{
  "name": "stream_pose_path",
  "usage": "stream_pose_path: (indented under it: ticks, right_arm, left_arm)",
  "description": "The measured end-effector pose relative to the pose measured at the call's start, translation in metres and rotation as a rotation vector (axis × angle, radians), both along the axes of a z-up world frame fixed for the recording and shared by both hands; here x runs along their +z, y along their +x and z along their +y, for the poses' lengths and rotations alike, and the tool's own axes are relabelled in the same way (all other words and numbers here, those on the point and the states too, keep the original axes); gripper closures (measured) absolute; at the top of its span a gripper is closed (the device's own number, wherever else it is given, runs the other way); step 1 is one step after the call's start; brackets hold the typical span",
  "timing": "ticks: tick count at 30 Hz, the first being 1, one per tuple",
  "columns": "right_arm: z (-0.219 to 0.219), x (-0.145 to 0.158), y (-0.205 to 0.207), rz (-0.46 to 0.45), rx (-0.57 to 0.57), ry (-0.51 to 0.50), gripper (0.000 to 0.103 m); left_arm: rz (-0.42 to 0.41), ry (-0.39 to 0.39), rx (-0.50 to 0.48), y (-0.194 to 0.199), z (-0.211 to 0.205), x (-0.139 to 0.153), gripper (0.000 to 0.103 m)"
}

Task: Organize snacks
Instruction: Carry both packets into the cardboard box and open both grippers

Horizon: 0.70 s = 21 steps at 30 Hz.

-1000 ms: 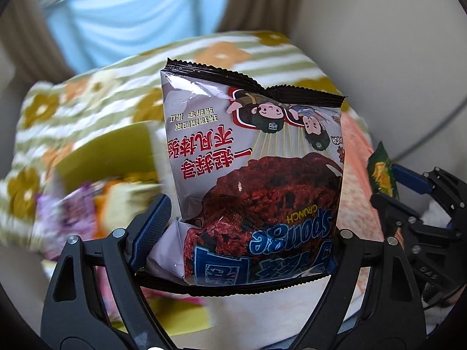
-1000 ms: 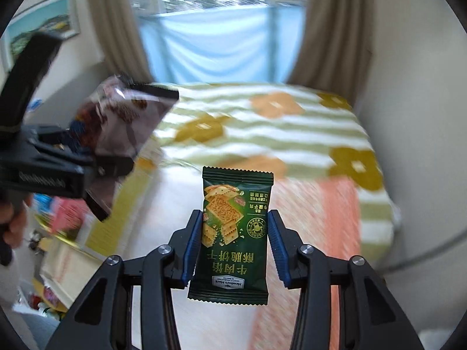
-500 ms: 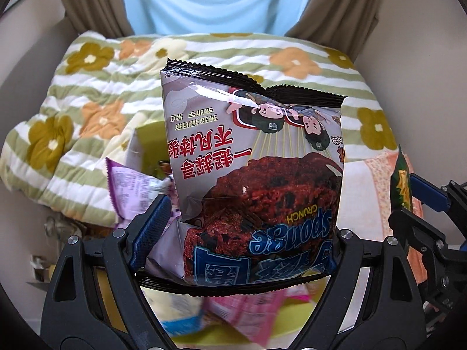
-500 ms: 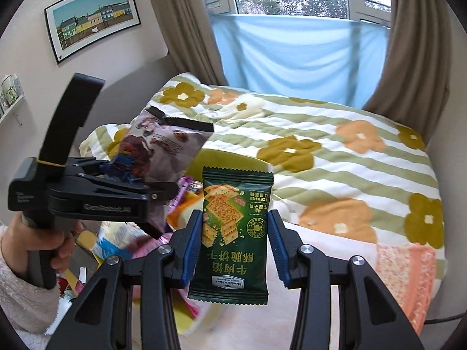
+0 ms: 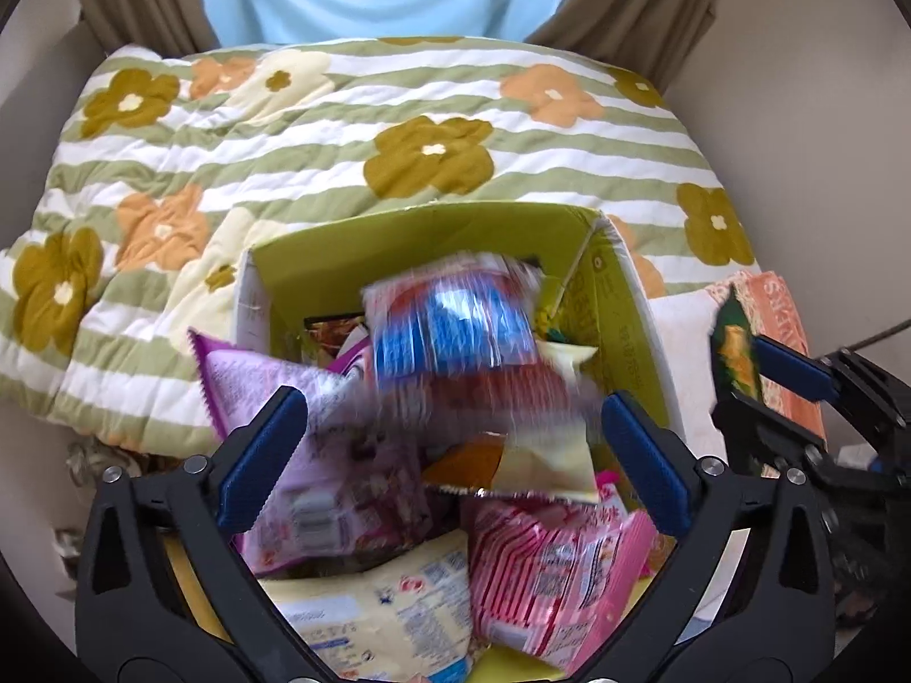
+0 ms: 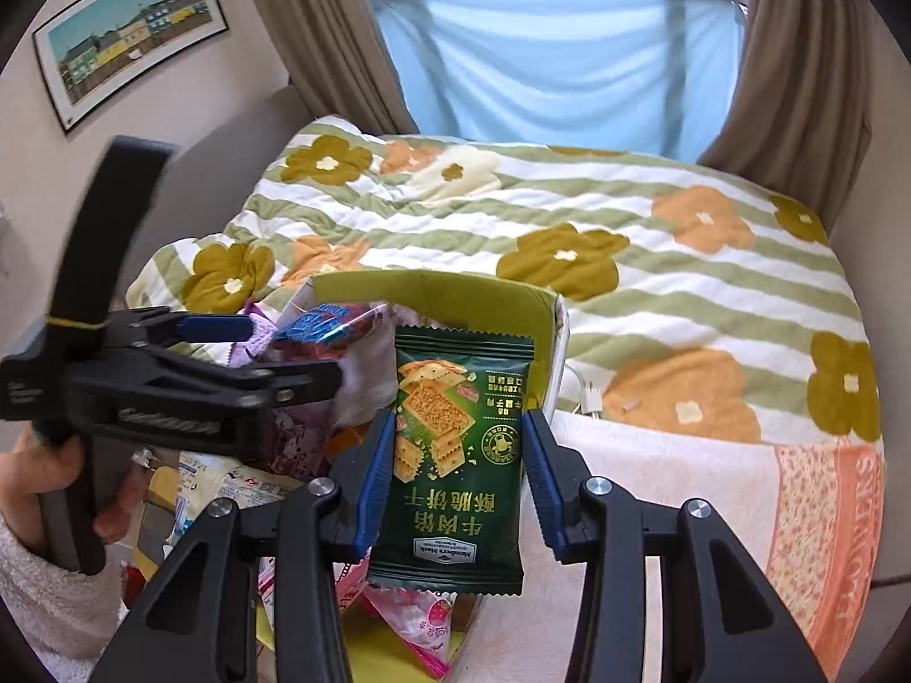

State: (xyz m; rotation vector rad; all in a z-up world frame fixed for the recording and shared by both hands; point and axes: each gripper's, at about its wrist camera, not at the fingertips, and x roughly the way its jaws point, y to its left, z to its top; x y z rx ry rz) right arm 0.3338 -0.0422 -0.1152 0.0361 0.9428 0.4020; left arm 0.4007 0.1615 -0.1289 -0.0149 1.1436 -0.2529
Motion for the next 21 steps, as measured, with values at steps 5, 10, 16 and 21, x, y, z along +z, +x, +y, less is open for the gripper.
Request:
stream_pose_path:
  ticks: [5,10,16,21]
  right_arm:
    - [0.005,-0.008,0.002,0.034,-0.022,-0.008,0.062]
    - [0.012,-0.012,0.005,0.056,-0.022,-0.019,0.062]
    - [0.016,-0.015,0.002,0.043,-0.018,-0.003,0.025]
    - [0.004,-0.005,-0.018,0.002,-0.024,0.023,0.008]
  left_arm:
    - [-0.060,-0.016,0.005,-0.023,0.015,0.016,0.001]
    - [-0.078,-0.040,0.036,-0.031,0.028,0.020,0.001]
    - [-0.106,0.001,0.071,-0.048,0.033,0.021,0.001]
    - [-0.137,0.004,0.124,-0.078,0.035,0.029,0.001]
